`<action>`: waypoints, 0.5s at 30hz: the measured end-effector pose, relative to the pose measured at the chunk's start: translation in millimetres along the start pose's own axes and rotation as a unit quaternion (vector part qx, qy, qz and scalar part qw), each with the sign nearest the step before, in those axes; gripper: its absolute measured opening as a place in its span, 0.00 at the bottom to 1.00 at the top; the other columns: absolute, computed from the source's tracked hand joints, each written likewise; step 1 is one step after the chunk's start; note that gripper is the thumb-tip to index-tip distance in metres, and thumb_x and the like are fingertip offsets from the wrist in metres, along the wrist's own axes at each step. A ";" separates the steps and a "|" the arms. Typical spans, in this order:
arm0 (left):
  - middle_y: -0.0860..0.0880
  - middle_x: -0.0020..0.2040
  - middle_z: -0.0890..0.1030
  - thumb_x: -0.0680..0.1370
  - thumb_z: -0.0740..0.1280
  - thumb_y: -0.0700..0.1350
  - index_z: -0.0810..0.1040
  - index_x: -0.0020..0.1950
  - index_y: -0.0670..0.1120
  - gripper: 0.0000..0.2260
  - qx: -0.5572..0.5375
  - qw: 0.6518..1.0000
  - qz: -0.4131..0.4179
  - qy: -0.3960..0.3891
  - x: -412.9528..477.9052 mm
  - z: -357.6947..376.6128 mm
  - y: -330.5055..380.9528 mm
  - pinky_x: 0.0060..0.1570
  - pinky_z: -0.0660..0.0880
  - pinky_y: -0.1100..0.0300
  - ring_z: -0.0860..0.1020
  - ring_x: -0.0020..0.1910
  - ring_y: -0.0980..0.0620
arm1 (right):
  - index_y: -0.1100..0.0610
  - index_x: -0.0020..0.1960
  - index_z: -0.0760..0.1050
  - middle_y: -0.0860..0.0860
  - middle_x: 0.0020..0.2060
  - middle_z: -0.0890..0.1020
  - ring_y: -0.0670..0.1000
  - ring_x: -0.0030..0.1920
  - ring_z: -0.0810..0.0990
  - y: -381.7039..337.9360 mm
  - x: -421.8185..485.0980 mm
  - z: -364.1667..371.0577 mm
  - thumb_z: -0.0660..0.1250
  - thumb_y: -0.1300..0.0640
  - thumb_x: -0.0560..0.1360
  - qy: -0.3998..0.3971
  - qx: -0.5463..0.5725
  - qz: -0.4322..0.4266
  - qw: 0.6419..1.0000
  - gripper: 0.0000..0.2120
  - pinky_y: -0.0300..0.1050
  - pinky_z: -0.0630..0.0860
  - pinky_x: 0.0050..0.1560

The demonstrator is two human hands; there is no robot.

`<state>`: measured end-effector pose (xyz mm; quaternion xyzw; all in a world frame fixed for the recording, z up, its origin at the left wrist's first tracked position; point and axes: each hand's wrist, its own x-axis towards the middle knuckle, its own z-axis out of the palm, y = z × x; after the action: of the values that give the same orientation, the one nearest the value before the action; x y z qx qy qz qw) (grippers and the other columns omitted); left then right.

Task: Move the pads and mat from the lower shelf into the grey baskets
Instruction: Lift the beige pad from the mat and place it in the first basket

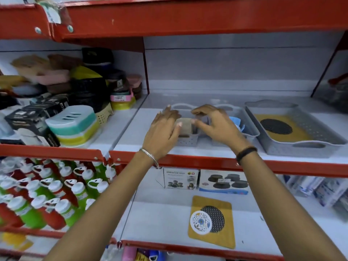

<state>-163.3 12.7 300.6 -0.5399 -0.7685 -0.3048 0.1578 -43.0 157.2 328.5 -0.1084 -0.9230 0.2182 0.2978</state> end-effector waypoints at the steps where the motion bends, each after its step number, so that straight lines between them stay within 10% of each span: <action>1: 0.44 0.68 0.73 0.79 0.54 0.47 0.71 0.65 0.43 0.17 -0.020 0.999 0.018 0.034 -10.6 1.9 8.9 0.74 0.58 0.49 0.61 0.75 0.49 | 0.56 0.57 0.77 0.51 0.53 0.81 0.44 0.52 0.78 -4.8 -16.7 -4.0 0.66 0.52 0.74 0.032 0.030 -0.025 0.999 0.13 0.34 0.72 0.55; 7: 0.44 0.69 0.73 0.78 0.55 0.44 0.72 0.65 0.42 0.17 -0.035 0.990 0.083 0.107 -90.6 50.8 41.1 0.74 0.53 0.52 0.62 0.73 0.49 | 0.54 0.53 0.79 0.45 0.47 0.83 0.42 0.46 0.81 11.4 -134.5 10.8 0.67 0.54 0.74 0.057 0.177 0.020 0.982 0.08 0.32 0.75 0.50; 15: 0.44 0.74 0.67 0.79 0.54 0.46 0.65 0.72 0.44 0.21 -0.026 0.988 -0.036 -0.149 -197.3 160.8 27.8 0.73 0.60 0.45 0.62 0.74 0.47 | 0.58 0.58 0.76 0.53 0.54 0.81 0.51 0.52 0.80 86.4 -228.7 106.3 0.64 0.54 0.76 -0.133 0.085 0.204 0.966 0.13 0.44 0.77 0.54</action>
<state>-51.2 -22.9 73.1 -0.5554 -0.7941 -0.2463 0.0168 82.4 121.9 95.8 -0.2384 -0.8908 0.3645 0.1296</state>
